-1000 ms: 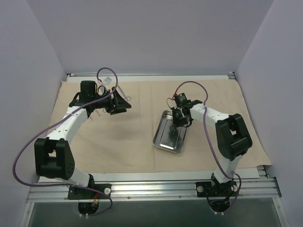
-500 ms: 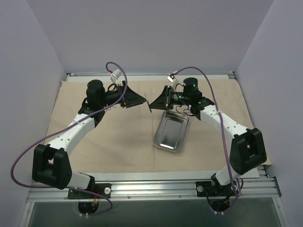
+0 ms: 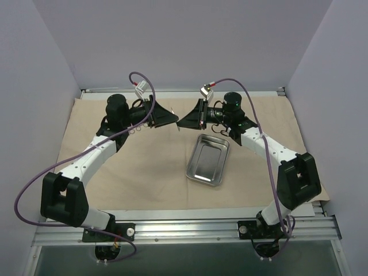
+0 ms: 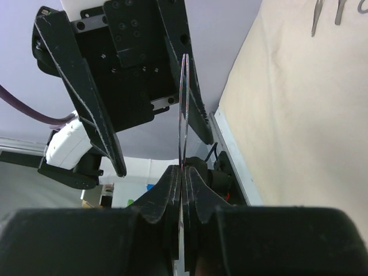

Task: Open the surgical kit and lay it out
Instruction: Place the medical item in the surgical kit.

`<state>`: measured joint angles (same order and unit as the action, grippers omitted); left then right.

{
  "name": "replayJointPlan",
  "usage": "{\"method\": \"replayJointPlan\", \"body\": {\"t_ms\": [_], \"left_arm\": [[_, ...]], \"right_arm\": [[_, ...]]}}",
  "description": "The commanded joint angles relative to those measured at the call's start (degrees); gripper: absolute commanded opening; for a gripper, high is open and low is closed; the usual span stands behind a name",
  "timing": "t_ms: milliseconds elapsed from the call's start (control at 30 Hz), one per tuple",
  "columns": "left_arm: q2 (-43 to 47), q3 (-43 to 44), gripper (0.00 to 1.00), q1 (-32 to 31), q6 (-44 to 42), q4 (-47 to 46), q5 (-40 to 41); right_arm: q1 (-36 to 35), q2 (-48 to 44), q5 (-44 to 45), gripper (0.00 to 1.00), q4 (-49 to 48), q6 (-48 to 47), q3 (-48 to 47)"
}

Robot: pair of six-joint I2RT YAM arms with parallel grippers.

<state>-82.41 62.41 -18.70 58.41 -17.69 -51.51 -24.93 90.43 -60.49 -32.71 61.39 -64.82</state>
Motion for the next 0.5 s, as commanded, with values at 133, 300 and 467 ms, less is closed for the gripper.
{"method": "replayJointPlan", "body": {"t_ms": [133, 300, 467], "left_arm": [[-3.28, 3.42, 0.51, -0.2, 1.97, -5.33, -0.44], [-5.39, 3.5, 0.02, 1.2, 3.37, -5.95, -1.67], [-5.04, 6.31, 0.02, 8.66, -4.25, 13.85, 2.71]], "right_arm": [[-1.0, 2.46, -3.23, 0.0, -5.87, 2.07, -1.45], [-0.83, 4.66, -2.97, 0.05, -7.02, 3.04, -2.59], [1.28, 5.89, 1.76, 1.0, 16.7, -12.58, -8.72]]}}
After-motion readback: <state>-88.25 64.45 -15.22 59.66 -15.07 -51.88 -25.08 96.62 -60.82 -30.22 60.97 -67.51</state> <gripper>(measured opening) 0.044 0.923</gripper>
